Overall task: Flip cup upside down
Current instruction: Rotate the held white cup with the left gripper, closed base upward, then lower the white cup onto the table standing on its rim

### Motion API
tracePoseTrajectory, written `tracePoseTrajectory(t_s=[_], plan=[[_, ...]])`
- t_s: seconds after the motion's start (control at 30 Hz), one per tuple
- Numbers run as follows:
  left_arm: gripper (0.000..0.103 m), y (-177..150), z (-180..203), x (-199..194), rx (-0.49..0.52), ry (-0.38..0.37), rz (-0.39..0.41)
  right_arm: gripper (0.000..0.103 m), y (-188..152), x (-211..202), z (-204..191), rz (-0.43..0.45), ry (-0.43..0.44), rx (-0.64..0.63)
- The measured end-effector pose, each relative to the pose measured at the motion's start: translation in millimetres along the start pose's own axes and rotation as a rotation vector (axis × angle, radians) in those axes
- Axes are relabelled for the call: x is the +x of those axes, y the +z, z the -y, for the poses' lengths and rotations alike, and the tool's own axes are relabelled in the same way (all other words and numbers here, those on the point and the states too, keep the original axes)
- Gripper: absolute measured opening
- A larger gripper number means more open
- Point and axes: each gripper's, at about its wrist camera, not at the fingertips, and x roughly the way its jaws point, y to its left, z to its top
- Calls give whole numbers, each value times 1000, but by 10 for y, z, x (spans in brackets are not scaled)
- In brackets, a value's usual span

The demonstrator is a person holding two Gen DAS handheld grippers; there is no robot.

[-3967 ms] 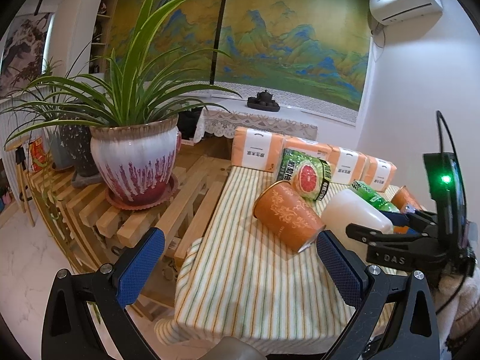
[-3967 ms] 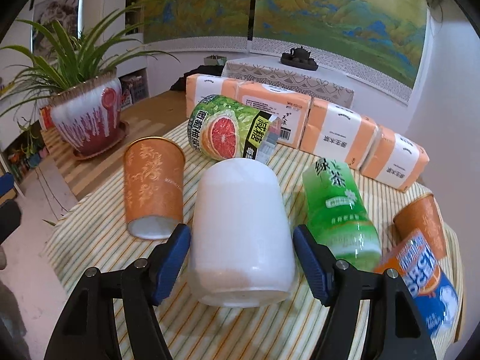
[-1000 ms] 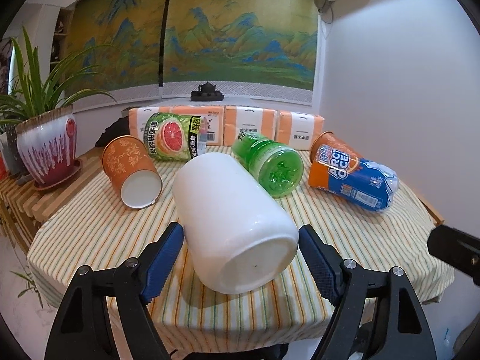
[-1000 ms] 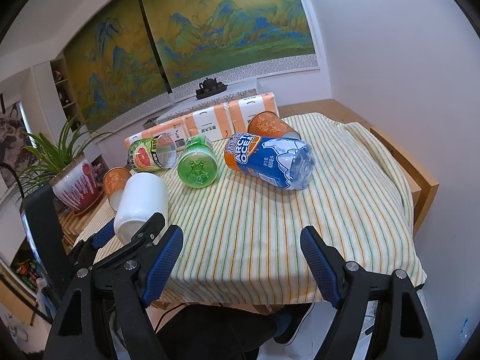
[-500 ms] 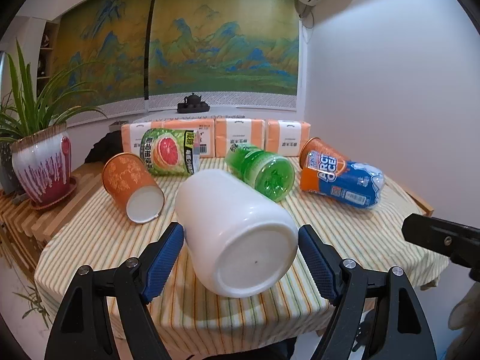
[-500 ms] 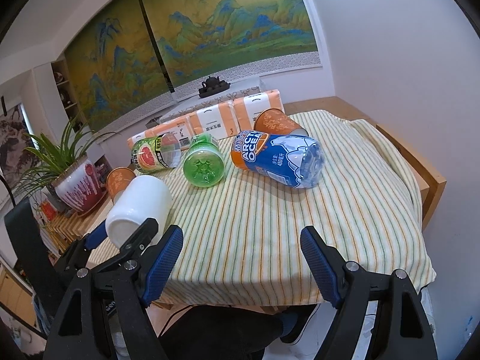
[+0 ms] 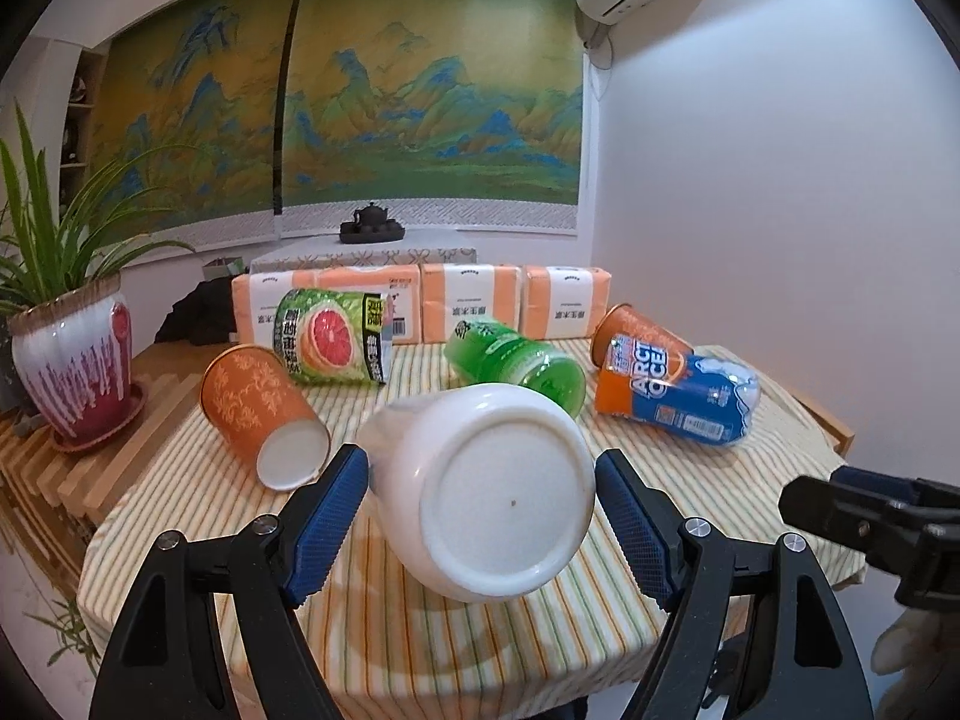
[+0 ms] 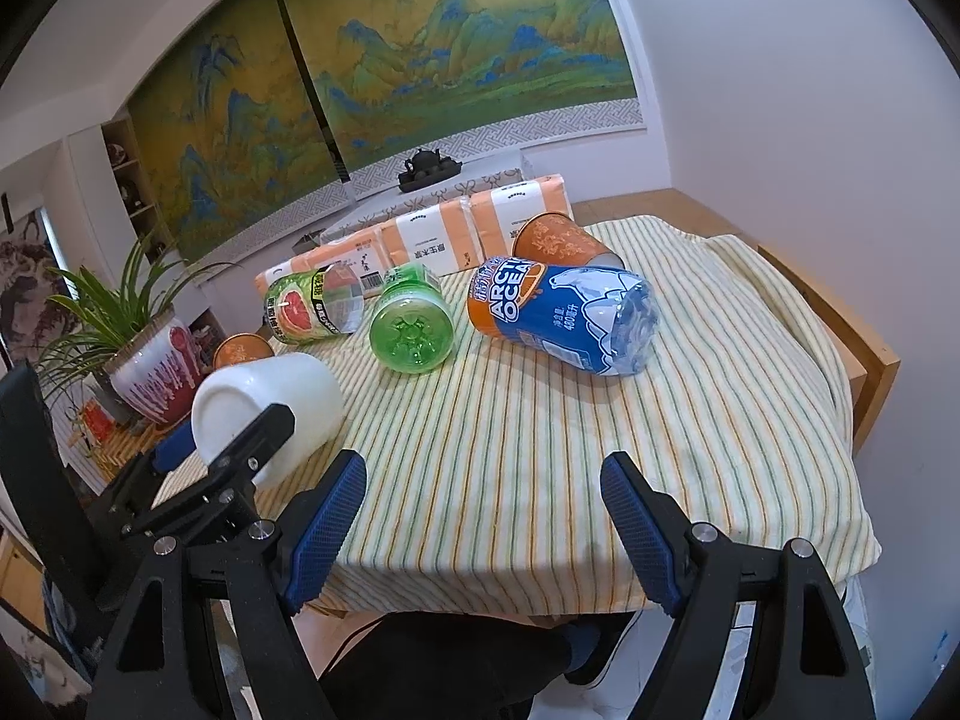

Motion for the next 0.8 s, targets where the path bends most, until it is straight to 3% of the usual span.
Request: tracePoseTrajectory(t_s=[0.8], plan=[[79,301,-504,229,-142,-122,-63,77,44,159,-119,-22,-3,-14]])
